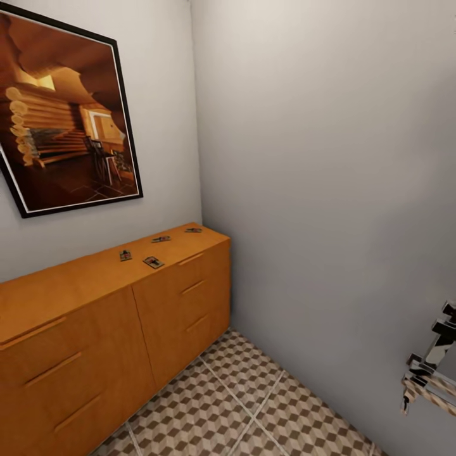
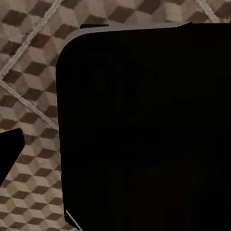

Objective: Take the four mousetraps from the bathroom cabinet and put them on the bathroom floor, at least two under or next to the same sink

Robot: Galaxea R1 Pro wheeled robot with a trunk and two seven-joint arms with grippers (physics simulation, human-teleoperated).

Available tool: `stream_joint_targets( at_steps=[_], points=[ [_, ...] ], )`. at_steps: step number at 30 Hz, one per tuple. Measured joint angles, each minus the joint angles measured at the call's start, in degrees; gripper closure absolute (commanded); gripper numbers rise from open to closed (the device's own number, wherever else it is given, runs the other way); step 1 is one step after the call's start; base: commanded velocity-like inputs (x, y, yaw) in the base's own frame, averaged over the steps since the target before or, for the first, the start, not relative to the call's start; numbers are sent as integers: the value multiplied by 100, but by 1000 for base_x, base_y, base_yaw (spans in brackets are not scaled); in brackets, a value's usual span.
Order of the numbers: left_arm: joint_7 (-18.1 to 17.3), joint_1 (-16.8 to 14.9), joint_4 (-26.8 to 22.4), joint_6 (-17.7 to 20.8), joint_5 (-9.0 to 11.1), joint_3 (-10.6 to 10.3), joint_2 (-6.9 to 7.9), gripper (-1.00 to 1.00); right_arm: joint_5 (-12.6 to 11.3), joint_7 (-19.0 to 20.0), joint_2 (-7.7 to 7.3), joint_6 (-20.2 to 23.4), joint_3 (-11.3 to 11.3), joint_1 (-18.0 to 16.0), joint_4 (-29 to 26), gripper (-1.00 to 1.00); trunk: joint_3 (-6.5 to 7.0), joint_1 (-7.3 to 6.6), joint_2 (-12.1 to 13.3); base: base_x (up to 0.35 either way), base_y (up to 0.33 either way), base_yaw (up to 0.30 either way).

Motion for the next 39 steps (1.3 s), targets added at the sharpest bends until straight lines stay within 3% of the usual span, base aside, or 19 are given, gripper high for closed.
stream_joint_targets(
  at_steps=[16, 29, 39],
  points=[
    [5, 0, -3, 0, 0, 0, 0, -100, 3, 0, -2, 8, 3, 0, 0, -100, 77, 0, 0, 0, -5, 0],
    [3, 0, -2, 0, 0, 0, -18, -100, 4, 0, 0, 1, 8, 0, 0, -100, 78, -1, 0, 44, -193, 18],
    [0, 0, 0, -1, -1, -1, -47, -100, 3, 0, 0, 1, 9, 0, -1, -100, 78, 0, 0, 26, -55, 133]
  ],
)
